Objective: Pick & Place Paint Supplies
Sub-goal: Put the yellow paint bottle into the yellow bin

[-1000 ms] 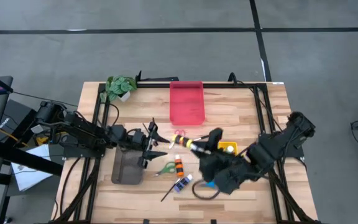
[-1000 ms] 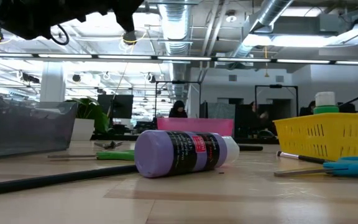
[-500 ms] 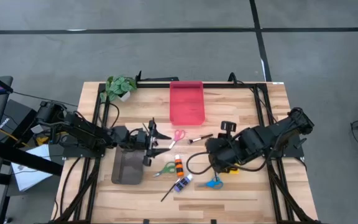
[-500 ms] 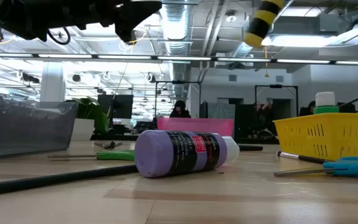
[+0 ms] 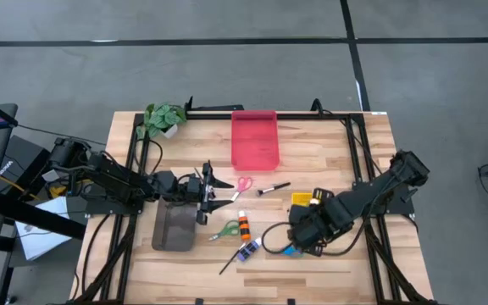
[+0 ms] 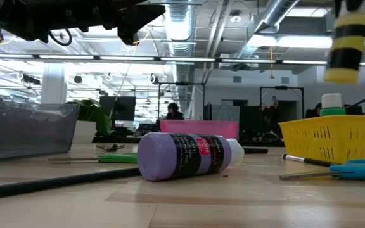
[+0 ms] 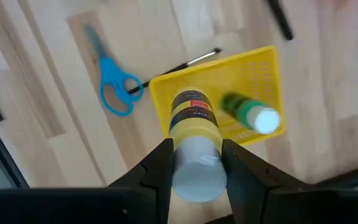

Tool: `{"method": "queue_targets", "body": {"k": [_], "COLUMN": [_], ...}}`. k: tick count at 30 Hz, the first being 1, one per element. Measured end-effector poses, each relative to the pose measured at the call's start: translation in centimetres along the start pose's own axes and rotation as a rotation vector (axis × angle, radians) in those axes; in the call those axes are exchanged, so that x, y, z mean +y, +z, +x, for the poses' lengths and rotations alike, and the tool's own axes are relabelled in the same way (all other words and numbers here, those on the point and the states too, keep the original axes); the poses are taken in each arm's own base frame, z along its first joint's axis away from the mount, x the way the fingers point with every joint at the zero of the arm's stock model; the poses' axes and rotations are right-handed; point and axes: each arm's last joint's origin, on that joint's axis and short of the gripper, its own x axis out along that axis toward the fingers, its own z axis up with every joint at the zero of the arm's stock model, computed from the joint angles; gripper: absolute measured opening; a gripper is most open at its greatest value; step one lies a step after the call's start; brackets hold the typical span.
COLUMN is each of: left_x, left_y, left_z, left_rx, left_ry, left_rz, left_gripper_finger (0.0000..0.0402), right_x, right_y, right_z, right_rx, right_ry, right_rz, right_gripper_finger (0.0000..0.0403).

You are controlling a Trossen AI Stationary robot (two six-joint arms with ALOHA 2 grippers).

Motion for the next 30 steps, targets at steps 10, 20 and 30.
{"method": "queue_targets", "body": {"k": [10,20,30], "left_x": [0.0,0.0,0.0], "left_y": [0.0,-0.1,-0.1], "left_z": [0.0,0.0,0.0], "left_rx": [0.000,0.007,0.014], "left_ry": [0.000,-0.001,-0.003], "left_rz": [-0.004,-0.003,-0.002], "left_gripper_finger": [0.0205,0.0205,0.0205], "right_x": [0.1,-2.7,-4.4], "right_y": [-0.9,-1.5,-2.6], "right_z": [3.0,4.9,6.8], "right_rx": [0.089,0.093,0.088], "right_ry": [-0.010,0.076,0.128], "right_rz": [-0.027,-0.027,0.007], "right_gripper_finger": [0.0108,0.0108,0.0108]}}
